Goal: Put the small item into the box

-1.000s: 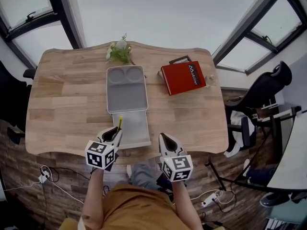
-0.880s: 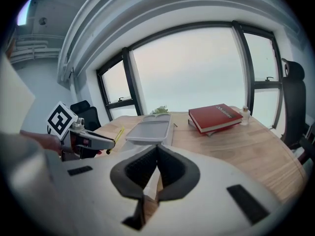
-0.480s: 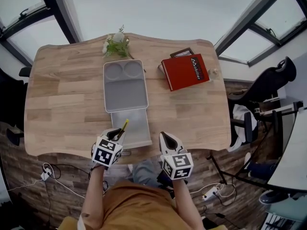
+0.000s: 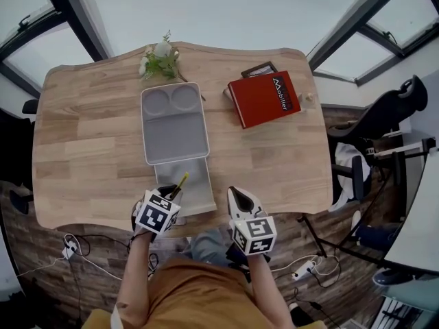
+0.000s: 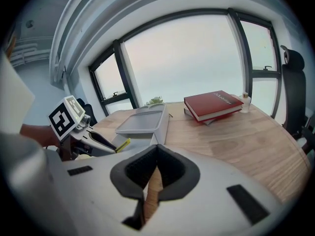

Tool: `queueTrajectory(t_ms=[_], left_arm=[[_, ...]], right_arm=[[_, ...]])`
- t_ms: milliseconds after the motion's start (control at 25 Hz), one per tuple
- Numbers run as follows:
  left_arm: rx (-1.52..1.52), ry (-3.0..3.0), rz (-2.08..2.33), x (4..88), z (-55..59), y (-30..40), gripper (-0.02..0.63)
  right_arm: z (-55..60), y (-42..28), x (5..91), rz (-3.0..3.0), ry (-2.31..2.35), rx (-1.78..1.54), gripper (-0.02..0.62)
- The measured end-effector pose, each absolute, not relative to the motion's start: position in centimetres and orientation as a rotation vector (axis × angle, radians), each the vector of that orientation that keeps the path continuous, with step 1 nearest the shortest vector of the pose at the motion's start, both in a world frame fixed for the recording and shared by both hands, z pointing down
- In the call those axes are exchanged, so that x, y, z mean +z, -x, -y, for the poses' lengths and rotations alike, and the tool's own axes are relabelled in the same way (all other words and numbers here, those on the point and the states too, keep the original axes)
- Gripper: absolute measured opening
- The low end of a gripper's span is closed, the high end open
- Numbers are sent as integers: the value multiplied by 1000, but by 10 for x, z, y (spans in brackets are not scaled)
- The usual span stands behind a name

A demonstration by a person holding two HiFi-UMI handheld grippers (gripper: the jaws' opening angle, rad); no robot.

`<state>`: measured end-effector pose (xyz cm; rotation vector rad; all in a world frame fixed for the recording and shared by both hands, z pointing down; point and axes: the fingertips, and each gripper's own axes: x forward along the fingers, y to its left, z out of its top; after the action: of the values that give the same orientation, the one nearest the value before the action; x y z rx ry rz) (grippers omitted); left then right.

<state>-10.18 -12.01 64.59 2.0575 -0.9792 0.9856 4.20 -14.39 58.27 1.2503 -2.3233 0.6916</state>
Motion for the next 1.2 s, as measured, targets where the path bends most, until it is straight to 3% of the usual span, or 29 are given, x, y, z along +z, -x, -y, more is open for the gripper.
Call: queueTrajectory(t_ms=[1200], left_arm=[[1512,-1797,599,689,104,81,58]], right_arm=[[184,-94,599,2293,-1374,832,4]])
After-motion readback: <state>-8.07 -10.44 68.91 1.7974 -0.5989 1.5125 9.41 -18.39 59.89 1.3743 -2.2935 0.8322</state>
